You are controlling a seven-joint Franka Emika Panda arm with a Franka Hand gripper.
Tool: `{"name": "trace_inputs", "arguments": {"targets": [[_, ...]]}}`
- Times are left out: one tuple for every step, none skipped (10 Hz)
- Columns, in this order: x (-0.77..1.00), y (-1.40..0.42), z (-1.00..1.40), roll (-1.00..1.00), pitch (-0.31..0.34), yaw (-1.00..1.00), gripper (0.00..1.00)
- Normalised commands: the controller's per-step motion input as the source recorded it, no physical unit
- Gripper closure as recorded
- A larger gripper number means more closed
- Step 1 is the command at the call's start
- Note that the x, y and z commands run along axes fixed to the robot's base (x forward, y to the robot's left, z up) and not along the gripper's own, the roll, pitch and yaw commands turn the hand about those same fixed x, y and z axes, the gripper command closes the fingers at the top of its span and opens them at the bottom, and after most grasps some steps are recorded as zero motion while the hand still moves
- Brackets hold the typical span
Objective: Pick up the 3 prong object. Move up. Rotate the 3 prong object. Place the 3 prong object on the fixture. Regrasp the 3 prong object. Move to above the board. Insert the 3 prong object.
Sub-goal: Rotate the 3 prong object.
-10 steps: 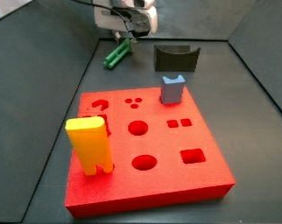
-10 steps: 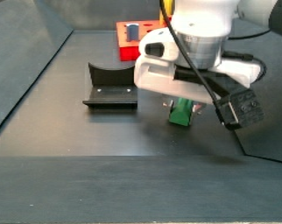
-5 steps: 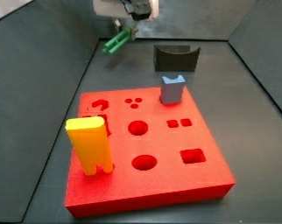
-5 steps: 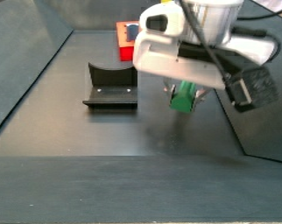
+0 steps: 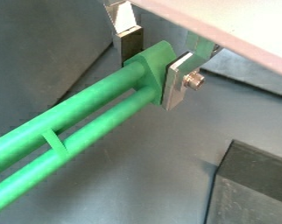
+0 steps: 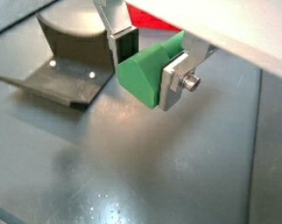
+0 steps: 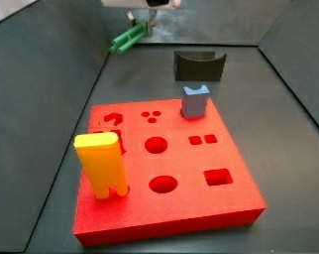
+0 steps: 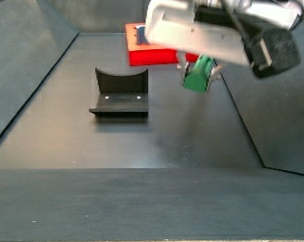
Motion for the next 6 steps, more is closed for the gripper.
{"name": "trace_inputs", "arguments": {"targets": [[-0.01,-0.09,0.28,0.11,0.097,0.02,1.0],[0.0,0.0,0.0,0.0,0.0,-1.0,1.0],[0.01,0.01,-0.06,0.0,-0.001,-1.0,1.0],[0.02,0.03,-0.06,-0.01,-0.005,-1.0,1.0],[0.02,0.03,-0.05,-0.01,-0.005,-1.0,1.0],[0.02,0.03,-0.05,-0.01,-0.005,-1.0,1.0]]}}
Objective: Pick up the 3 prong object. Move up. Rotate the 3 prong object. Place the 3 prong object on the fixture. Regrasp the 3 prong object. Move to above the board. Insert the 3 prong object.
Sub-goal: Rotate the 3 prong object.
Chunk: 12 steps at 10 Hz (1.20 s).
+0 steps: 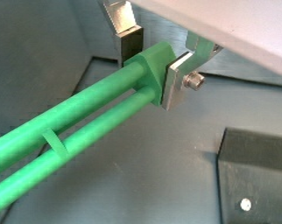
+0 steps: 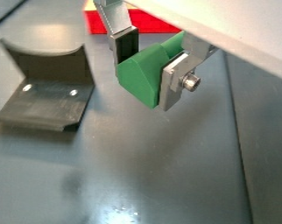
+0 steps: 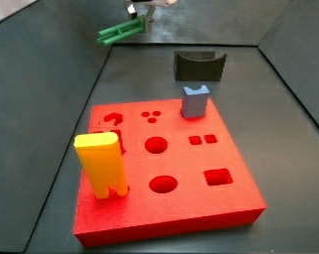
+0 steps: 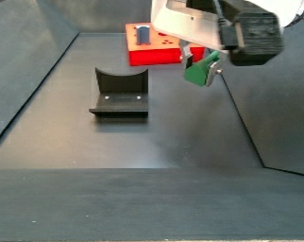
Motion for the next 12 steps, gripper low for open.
{"name": "trace_inputs", "arguments": {"targets": [[0.03,0.03,-0.05,-0.01,-0.006,-1.0,1.0],[0.03,0.03,-0.04,-0.01,-0.006,-1.0,1.0],[0.03,0.03,-0.04,-0.01,-0.006,-1.0,1.0],[0.03,0.03,-0.04,-0.01,-0.007,-1.0,1.0],[0.03,0.03,-0.03,-0.01,-0.007,-1.0,1.0],[0.03,0.03,-0.03,-0.01,-0.007,-1.0,1.0],[0.03,0.03,-0.03,-0.01,-0.008,-1.0,1.0],[0.03,0.03,-0.03,-0.01,-0.008,-1.0,1.0],[0.03,0.03,-0.03,-0.01,-0.008,-1.0,1.0],[0.03,0.03,-0.03,-0.01,-0.008,-1.0,1.0],[0.03,0.03,-0.03,-0.01,-0.009,-1.0,1.0],[0.03,0.03,-0.03,-0.01,-0.009,-1.0,1.0]]}}
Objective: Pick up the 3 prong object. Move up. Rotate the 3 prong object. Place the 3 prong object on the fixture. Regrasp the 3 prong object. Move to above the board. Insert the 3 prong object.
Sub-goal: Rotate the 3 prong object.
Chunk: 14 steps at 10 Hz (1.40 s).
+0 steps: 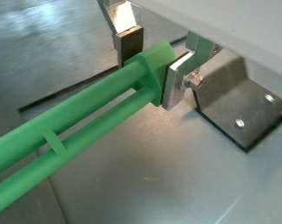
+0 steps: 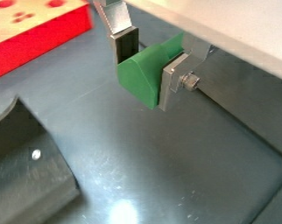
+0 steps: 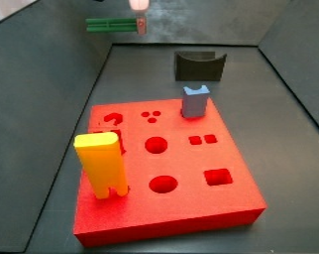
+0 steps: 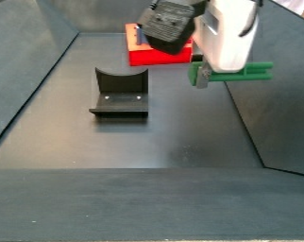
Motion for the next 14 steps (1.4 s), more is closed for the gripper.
{"name": "trace_inputs", "arguments": {"targets": [[0.03,0.03,-0.03,-0.01,-0.009,-1.0,1.0],[0.03,0.03,-0.03,-0.01,-0.01,-1.0,1.0],[0.03,0.03,-0.03,-0.01,-0.01,-1.0,1.0],[0.03,0.03,-0.03,-0.01,-0.011,-1.0,1.0],[0.03,0.03,-0.03,-0.01,-0.011,-1.0,1.0],[0.03,0.03,-0.03,-0.01,-0.012,-1.0,1.0],[0.03,0.03,-0.03,-0.01,-0.012,-1.0,1.0],[0.03,0.03,-0.03,-0.01,-0.013,-1.0,1.0],[0.03,0.03,-0.03,-0.01,-0.014,-1.0,1.0],[0.03,0.03,-0.03,-0.01,-0.015,-1.0,1.0],[0.03,0.03,-0.03,-0.01,-0.015,-1.0,1.0],[0.03,0.03,-0.03,-0.02,-0.017,-1.0,1.0],[0.03,0.03,-0.03,-0.02,-0.018,-1.0,1.0],[0.03,0.03,-0.03,-0.02,-0.019,-1.0,1.0]]}}
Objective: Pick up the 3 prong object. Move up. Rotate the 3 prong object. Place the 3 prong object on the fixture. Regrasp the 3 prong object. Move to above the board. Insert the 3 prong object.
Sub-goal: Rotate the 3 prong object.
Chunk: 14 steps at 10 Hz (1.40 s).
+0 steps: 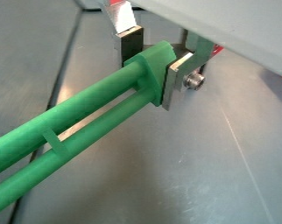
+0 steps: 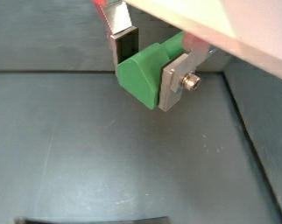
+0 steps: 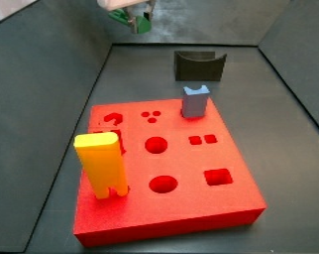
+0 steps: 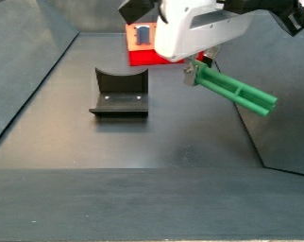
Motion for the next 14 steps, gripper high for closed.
{"name": "trace_inputs", "arguments": {"targets": [[0.03,0.03,-0.03,-0.02,-0.021,-1.0,1.0],[0.03,0.03,-0.03,-0.02,-0.023,-1.0,1.0],[0.03,0.03,-0.03,-0.03,-0.026,-1.0,1.0],[0.03,0.03,-0.03,-0.03,-0.029,-1.0,1.0],[0.03,0.03,-0.03,-0.03,-0.033,-1.0,1.0],[0.03,0.03,-0.03,-0.04,-0.038,-1.0,1.0],[0.03,0.03,-0.03,-0.05,-0.047,-1.0,1.0],[0.03,0.03,-0.03,-0.06,-0.058,-1.0,1.0],[0.02,0.03,-0.03,-0.06,-0.059,-0.85,1.0],[0.02,0.02,-0.03,-0.06,-0.057,-0.47,1.0],[0.02,0.02,-0.03,-0.06,-0.057,-0.36,1.0],[0.02,0.02,-0.04,-0.06,-0.054,-0.21,1.0],[0.0,0.0,-1.0,0.0,0.0,0.0,1.0],[0.01,0.0,-1.0,0.0,-0.012,0.03,1.0]]}}
